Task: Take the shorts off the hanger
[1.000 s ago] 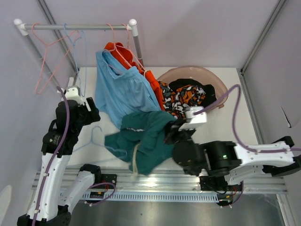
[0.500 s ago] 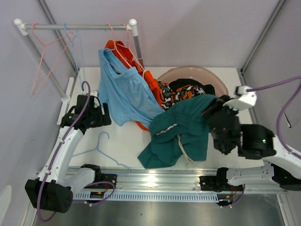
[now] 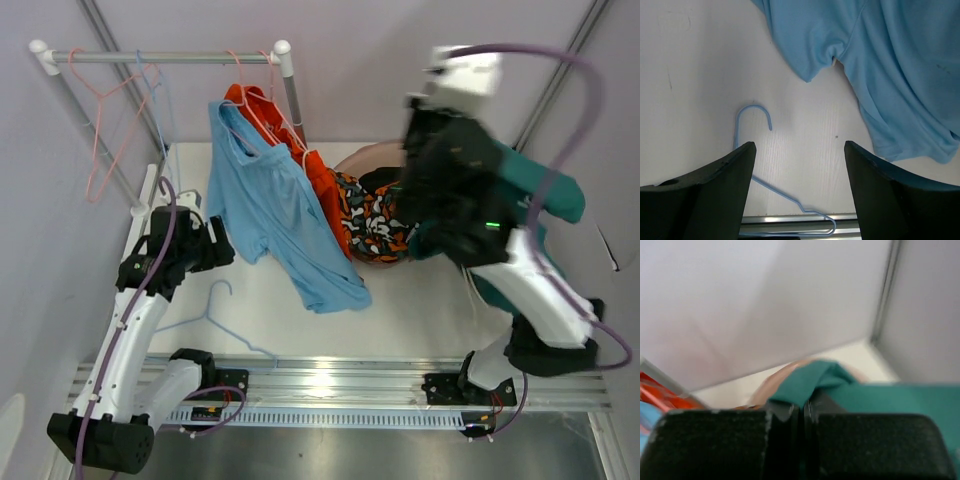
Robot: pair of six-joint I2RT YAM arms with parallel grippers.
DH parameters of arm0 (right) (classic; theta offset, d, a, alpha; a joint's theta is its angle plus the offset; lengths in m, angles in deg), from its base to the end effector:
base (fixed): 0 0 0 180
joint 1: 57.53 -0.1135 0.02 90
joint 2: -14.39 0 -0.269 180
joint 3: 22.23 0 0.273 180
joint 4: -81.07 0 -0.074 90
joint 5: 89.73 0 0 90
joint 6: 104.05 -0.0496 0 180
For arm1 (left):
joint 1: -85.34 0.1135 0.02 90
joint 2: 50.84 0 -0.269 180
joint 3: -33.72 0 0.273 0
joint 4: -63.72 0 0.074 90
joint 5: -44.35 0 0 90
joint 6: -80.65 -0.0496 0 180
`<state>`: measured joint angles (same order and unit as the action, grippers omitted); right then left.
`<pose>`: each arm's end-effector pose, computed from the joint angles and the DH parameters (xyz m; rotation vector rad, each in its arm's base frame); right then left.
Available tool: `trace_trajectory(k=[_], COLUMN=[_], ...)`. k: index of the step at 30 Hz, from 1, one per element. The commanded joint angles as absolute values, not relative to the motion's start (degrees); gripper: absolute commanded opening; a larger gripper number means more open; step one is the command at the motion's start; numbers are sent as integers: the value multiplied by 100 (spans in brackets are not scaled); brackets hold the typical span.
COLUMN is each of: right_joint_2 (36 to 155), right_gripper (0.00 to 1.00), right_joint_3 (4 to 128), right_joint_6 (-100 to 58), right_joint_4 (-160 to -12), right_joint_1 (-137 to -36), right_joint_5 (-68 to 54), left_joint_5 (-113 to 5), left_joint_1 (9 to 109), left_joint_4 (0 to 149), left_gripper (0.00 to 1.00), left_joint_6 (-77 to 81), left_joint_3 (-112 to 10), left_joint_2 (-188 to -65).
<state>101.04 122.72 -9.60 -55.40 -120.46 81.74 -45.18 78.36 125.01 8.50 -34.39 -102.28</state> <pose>0.1467 0.1793 0.6351 0.3839 1.4854 -0.1202 0.2004 -0.0241 0.3153 -0.2274 2.3477 -0.2026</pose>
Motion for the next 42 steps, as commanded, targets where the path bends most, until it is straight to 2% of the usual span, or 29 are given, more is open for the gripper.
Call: trace_trajectory(k=[1, 2, 3, 4, 5, 6, 8, 9, 13, 19, 20, 23, 25, 27, 30, 31, 32, 33, 34, 36, 38, 42], right_joint_2=[10605, 10806, 11243, 11448, 11607, 11730, 11670, 11644, 11582, 11302, 11231, 10977, 10809, 10511, 10246, 10237, 10220, 10202, 10185, 10045, 9895, 9273], right_gripper=[0, 0, 0, 0, 0, 0, 0, 0, 0, 0, 0, 0, 0, 0, 0, 5, 15, 29, 54, 74, 79, 80], right_joint_3=[11392, 11970, 13368, 13948, 14275, 14383, 14112, 14112, 13875, 11489, 11214, 10145, 9570, 8666, 7654, 7495, 7346, 7039, 6880, 6442, 6168, 5491], right_joint_6=[5239, 4883, 3687, 3310, 3254, 3758, 3982, 3600, 2256, 69, -285, -1289, -1657, -1879, -2388, -2511, -2660, -2688, -2706, -2680, -2688, -2925], right_joint_4=[-11316, -10599, -8799, -8216, -8158, -8923, -9535, -9433, -9142, -8730, -8650, -8298, -8281, -8306, -8360, -8264, -8237, -8236, -8289, -8359, -8359, -8395], right_joint_1=[-12344, -12222, -12082, -11741, -11590, -11475, -11045, -10843, -9552, -7767, -7400, -7072, -7009, -7018, -7053, -7062, -7088, -7184, -7263, -7500, -7615, -7625], right_joint_5=[7325, 7183, 6677, 6411, 6243, 5962, 5575, 5103, 4563, 4299, 3968, 3465, 3376, 2631, 1401, 963, 715, 547, 406, 352, 431, 379], left_joint_5=[-4477, -4486, -4486, -4451, -4451, -4451, -4538, -4704, -4802, -4784, -4732, -4592, -4171, -3915, -4176, -4248, -4283, -4292, -4258, -4039, -3836, -3642], left_joint_1=[7875, 7875, 7875, 7875, 7875, 7875, 7875, 7875, 7875, 7875, 7875, 7875, 7875, 7884, 7954, 7989, 7998, 8015, 8024, 8042, 8059, 8409], left_joint_4=[12387, 12335, 12317, 12273, 12264, 12256, 12255, 12255, 12299, 12466, 12493, 12554, 12642, 12730, 12651, 12607, 12572, 12528, 12432, 12283, 12063, 11956], left_gripper=[77, 77, 77, 77, 77, 77, 77, 77, 77, 77, 77, 77, 82, 84, 87, 88, 88, 88, 88, 88, 94, 94], left_joint_6=[867, 823, 806, 788, 762, 753, 753, 753, 648, 691, 700, 770, 937, 1094, 1331, 1411, 1534, 1813, 1982, 2568, 2826, 2740], left_joint_3=[-3610, -3567, -3514, -3487, -3409, -3391, -3329, -3312, -3311, -3312, -3311, -3346, -3355, -3382, -3285, -3215, -3180, -3136, -3014, -2637, -2373, -2379], left_joint_2=[-10129, -10060, -10015, -9937, -9919, -9901, -9848, -9822, -9734, -9497, -9488, -9531, -9759, -10144, -10523, -10734, -10814, -10858, -10859, -10754, -10665, -11279])
